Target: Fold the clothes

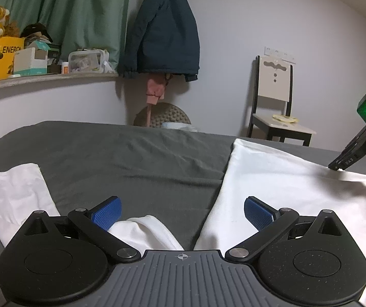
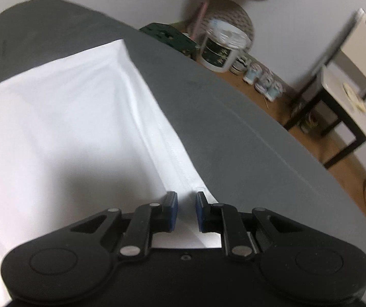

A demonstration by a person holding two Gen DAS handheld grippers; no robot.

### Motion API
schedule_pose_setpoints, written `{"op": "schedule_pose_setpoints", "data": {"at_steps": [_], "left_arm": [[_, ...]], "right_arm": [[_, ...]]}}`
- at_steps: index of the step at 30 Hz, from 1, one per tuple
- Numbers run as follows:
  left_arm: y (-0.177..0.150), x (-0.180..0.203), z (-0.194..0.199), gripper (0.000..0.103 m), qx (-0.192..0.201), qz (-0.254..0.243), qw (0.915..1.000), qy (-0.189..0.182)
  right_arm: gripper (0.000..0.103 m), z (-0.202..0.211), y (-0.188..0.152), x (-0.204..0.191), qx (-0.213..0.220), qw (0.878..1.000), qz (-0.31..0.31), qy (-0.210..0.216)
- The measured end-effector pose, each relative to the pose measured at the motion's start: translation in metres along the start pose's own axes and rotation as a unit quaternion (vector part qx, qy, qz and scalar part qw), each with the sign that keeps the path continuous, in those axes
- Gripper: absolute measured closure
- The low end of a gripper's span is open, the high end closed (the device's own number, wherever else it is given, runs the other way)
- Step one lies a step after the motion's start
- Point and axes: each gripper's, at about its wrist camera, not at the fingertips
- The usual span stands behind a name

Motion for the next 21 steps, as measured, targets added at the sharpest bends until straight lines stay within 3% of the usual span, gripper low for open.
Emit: {"op": "schedule_pose_setpoints", "data": {"at_steps": [5, 9, 11, 12, 13, 15, 18, 21], "left_arm": [[0.0, 0.002, 0.001, 0.0, 0.001, -0.001, 1.0, -0.003], [0.0, 0.003, 0.001, 0.0, 0.001, -0.006, 1.0, -0.004], [0.0, 0.002, 0.001, 0.0, 0.0, -0.007, 1.0, -0.003], [0.0, 0.002, 0.001, 0.0, 0.0, -0.007, 1.0, -0.003], [0.0, 0.002, 0.001, 0.0, 0.0, -0.006, 1.0, -0.003], [0.0, 0.001, 0.0, 0.0, 0.0, -0.004, 1.0, -0.003], [-0.001, 0.002, -0.002, 0.0, -0.004, -0.006, 1.0, -0.003], [-0.002, 0.002, -0.002, 0.0, -0.005, -0.005, 1.0, -0.004]], "right_arm": [[0.086, 0.001, 0.004, -0.005, -0.007, 0.999, 0.035, 0.002], [0.084, -0.007, 0.012, 0.007, -0.018, 1.0, 0.011, 0.021], [0.068, -0.01, 0.015, 0.017, -0.022, 0.999, -0.009, 0.025], [0.05, -0.011, 0.016, 0.022, -0.023, 0.999, -0.02, 0.017], [0.047, -0.013, 0.015, 0.029, -0.027, 0.998, -0.038, 0.033], [0.061, -0.015, 0.015, 0.041, -0.035, 0.995, -0.072, 0.064], [0.062, -0.012, 0.011, 0.034, -0.015, 0.998, -0.035, 0.052], [0.046, -0.007, 0.006, 0.015, 0.007, 0.999, 0.033, 0.016]]}}
Point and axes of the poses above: each gripper's, at about its wrist camera, not at the fingertips, and z roughly against the way its jaws point, x to its right, y to its top, and after that the axes turned 10 degrees about -z, right-handed
